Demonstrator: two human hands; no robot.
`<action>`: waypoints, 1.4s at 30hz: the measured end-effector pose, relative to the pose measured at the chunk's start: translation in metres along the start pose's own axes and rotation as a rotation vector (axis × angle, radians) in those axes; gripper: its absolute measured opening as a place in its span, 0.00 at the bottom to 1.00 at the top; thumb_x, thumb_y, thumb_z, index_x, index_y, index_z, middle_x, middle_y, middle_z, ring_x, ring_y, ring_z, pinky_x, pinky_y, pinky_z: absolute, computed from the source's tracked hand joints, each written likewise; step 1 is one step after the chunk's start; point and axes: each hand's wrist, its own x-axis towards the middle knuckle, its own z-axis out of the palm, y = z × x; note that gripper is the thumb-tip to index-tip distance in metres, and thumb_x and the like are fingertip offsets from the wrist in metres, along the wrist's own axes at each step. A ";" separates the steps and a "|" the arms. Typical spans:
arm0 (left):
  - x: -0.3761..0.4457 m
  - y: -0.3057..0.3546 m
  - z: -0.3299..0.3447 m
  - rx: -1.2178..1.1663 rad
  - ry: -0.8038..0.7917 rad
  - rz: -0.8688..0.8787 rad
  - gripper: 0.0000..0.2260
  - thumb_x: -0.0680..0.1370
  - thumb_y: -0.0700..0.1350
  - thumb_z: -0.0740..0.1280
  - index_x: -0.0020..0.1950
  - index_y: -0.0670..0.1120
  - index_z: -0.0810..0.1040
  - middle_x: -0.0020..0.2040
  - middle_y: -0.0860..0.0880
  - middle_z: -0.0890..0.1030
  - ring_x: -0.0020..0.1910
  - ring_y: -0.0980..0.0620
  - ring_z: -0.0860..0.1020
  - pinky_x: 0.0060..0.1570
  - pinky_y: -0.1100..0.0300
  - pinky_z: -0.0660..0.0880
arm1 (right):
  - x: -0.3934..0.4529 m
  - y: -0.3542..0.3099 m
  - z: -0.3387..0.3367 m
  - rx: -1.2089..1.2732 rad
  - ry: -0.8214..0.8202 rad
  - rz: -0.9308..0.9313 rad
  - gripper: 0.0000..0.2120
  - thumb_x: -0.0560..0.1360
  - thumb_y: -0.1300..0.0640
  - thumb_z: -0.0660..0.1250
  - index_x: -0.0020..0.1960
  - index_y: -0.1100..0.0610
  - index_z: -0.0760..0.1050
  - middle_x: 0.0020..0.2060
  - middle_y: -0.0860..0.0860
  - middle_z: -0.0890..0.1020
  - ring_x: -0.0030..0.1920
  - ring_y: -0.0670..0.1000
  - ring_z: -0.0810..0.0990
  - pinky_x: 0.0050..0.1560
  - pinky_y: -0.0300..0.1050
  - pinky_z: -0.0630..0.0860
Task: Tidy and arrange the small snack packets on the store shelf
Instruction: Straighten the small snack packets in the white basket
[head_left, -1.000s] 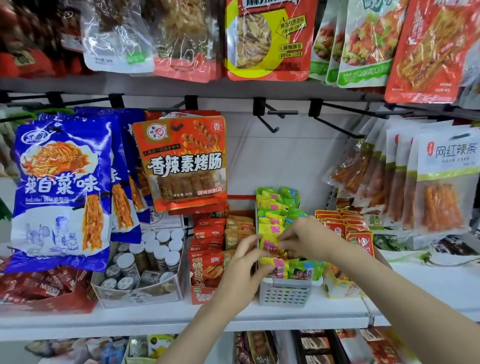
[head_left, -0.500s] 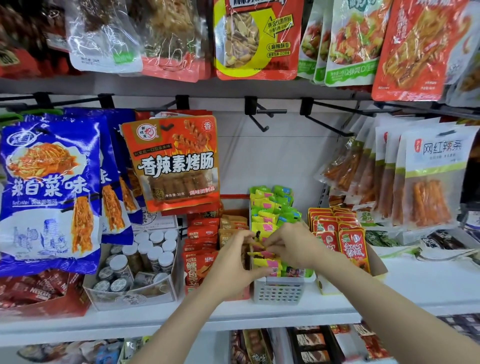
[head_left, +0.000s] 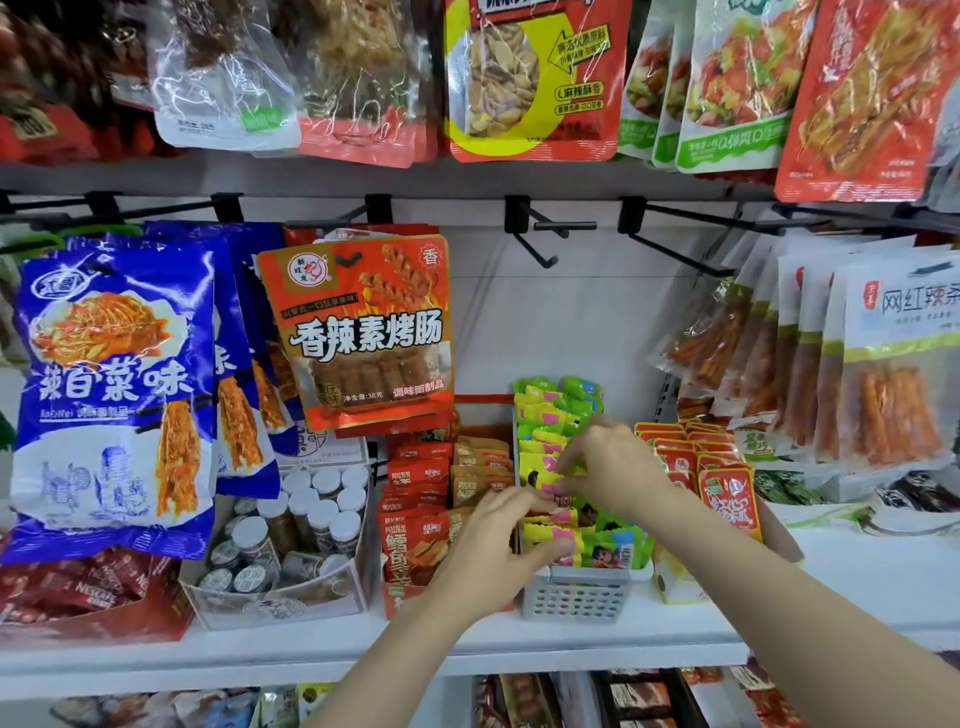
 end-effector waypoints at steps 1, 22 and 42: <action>0.001 -0.001 0.001 -0.001 0.007 0.002 0.16 0.75 0.63 0.67 0.59 0.59 0.77 0.58 0.65 0.75 0.63 0.62 0.70 0.62 0.61 0.69 | 0.001 -0.002 0.003 -0.036 0.004 0.003 0.13 0.69 0.43 0.75 0.51 0.47 0.84 0.57 0.51 0.77 0.60 0.54 0.75 0.59 0.51 0.75; -0.001 0.037 -0.015 -0.286 -0.028 -0.345 0.29 0.74 0.59 0.71 0.71 0.54 0.68 0.65 0.59 0.72 0.67 0.58 0.70 0.64 0.62 0.68 | -0.059 0.031 -0.146 0.302 0.480 -0.084 0.08 0.77 0.52 0.69 0.50 0.57 0.80 0.44 0.49 0.85 0.41 0.46 0.81 0.45 0.39 0.74; -0.018 0.116 -0.074 -0.628 0.108 -0.179 0.06 0.78 0.42 0.70 0.47 0.39 0.79 0.37 0.47 0.82 0.41 0.50 0.84 0.44 0.61 0.80 | -0.053 0.006 -0.173 0.783 0.454 -0.021 0.05 0.74 0.53 0.73 0.46 0.53 0.82 0.30 0.41 0.83 0.30 0.39 0.82 0.29 0.26 0.71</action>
